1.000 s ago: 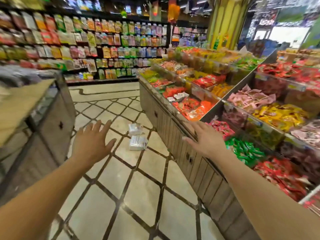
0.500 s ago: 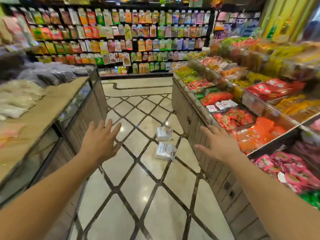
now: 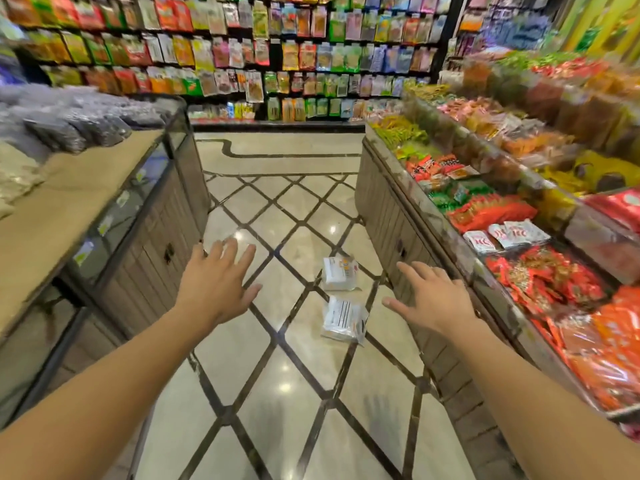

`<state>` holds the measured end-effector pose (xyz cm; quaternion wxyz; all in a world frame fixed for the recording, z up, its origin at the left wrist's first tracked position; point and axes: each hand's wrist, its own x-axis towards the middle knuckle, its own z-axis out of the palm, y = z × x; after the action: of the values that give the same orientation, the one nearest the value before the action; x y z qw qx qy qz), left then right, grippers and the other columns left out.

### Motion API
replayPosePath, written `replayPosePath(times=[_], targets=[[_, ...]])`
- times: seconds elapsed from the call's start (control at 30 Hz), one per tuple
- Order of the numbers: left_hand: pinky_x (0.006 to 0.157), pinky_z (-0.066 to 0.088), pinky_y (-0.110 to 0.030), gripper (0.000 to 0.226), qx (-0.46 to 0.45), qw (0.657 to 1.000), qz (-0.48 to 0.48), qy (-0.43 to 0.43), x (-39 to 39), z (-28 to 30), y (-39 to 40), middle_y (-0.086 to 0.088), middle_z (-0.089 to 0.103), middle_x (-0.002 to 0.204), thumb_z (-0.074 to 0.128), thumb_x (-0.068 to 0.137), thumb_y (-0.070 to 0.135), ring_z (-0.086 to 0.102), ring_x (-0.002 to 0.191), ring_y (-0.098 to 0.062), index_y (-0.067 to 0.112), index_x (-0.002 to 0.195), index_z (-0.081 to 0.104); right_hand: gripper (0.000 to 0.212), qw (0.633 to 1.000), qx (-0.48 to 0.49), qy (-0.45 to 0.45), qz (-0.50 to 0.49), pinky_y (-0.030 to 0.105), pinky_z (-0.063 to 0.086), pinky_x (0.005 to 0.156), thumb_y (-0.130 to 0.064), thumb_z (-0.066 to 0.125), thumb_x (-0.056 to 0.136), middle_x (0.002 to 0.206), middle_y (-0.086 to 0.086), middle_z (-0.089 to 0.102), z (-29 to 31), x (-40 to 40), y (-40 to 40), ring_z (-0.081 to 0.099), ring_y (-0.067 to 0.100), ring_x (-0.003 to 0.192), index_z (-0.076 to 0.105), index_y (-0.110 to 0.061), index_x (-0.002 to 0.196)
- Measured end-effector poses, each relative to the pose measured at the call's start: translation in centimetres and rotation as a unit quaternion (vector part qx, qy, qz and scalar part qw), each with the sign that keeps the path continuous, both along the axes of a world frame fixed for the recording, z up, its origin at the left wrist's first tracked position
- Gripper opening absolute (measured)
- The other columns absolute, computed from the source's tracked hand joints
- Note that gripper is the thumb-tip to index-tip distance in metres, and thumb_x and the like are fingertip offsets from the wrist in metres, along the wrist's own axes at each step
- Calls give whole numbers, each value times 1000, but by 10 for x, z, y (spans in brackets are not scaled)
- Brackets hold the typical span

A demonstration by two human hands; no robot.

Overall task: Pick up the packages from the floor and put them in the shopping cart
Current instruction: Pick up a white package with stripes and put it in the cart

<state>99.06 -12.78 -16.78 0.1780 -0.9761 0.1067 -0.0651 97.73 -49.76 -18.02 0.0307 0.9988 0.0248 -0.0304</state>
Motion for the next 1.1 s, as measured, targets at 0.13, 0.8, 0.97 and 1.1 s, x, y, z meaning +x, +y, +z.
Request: replayPosePath(times=[0.13, 0.8, 0.97, 1.1], targets=[[105, 41, -53, 81, 18, 999, -30, 11, 91, -9, 14, -15, 48, 155, 35, 95, 70, 52, 134, -35, 19, 158, 34, 91, 999, 16, 16, -34, 51, 42, 110, -84, 35, 89, 166, -2, 31, -6, 71, 12, 34, 28, 148, 19, -34, 162], [85, 60, -60, 76, -32, 985, -67, 157, 475, -128, -83, -19, 76, 119, 43, 84, 66, 75, 101, -39, 12, 128, 74, 97, 968, 114, 148, -167, 51, 33, 118, -87, 33, 86, 170, -2, 21, -145, 409, -35, 24, 25, 154, 6, -36, 164], [81, 62, -56, 74, -24, 971, -40, 234, 536, -198, -96, -15, 77, 117, 45, 84, 67, 76, 99, -37, 15, 128, 74, 93, 957, 116, 190, -185, 49, 37, 114, -87, 30, 87, 169, -2, 24, -217, 465, -48, 29, 24, 152, 7, -38, 163], [75, 64, -54, 79, -40, 953, -18, 298, 581, -270, -108, -12, 77, 121, 31, 91, 75, 77, 99, -35, 21, 126, 75, 93, 950, 109, 213, -202, 46, 35, 116, -86, 29, 88, 169, -3, 22, -281, 500, -60, 27, 23, 152, 4, -38, 163]])
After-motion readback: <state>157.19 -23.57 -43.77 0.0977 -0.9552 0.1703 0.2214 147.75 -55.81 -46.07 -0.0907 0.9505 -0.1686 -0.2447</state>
